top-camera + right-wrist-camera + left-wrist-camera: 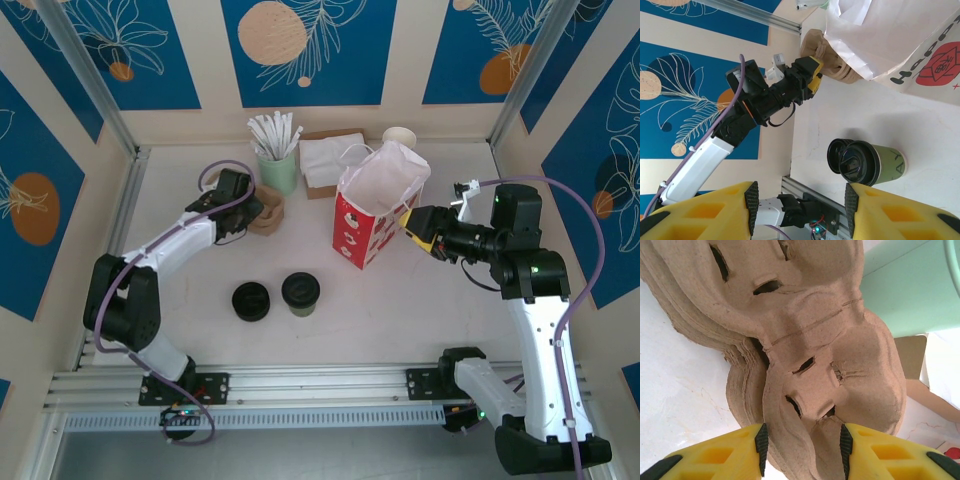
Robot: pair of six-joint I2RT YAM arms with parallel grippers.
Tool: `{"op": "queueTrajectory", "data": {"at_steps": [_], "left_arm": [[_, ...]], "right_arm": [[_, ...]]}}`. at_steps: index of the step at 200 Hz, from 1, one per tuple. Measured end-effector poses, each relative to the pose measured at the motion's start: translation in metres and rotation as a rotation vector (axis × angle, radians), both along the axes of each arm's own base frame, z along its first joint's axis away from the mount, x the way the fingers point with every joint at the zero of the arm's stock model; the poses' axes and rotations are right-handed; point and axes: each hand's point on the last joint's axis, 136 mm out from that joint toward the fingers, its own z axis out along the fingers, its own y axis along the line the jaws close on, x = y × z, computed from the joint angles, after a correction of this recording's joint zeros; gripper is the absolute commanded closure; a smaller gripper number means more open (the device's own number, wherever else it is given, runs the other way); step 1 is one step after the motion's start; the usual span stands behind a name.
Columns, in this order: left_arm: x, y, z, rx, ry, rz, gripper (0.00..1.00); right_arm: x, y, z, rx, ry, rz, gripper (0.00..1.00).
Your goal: Pack the takeout coffee
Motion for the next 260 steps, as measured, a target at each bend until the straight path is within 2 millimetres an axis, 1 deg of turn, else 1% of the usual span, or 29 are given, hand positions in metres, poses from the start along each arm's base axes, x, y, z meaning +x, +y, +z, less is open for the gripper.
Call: {"op": "queueTrajectory", "data": {"at_steps": [35,84,123,161,190,212,240,260], "left_arm": [[0.001,0.007,0.013,0.009,-0.035,0.023,0.55],[0.003,0.015,0.014,0.014,-0.038,0.044,0.56],[0.004,0.016,0.011,0.016,-0.033,0.048,0.56],[0.006,0.016,-0.002,0.017,-0.007,0.055,0.57],[0.007,0.014,-0.009,0.011,0.008,0.052,0.61],[0.008,0.011,-0.009,-0.001,0.006,0.043,0.63],[0.009,0.009,-0.008,-0.012,0.000,0.037,0.63],[0.010,0.008,-0.008,-0.013,-0.001,0.037,0.65]], "right_arm": [[0.001,0.001,0.001,0.006,-0.001,0.008,0.48],[0.001,0.002,0.000,0.010,0.004,0.013,0.48],[0.001,0.002,0.000,0.010,0.005,0.012,0.48],[0.001,0.002,0.000,0.010,0.005,0.012,0.47],[0.001,0.002,0.000,0.010,0.005,0.012,0.47],[0.001,0.002,-0.001,0.010,0.007,0.013,0.47],[0.002,0.002,-0.007,0.009,0.022,0.012,0.47],[0.003,0.001,-0.010,0.009,0.031,0.010,0.47]]}}
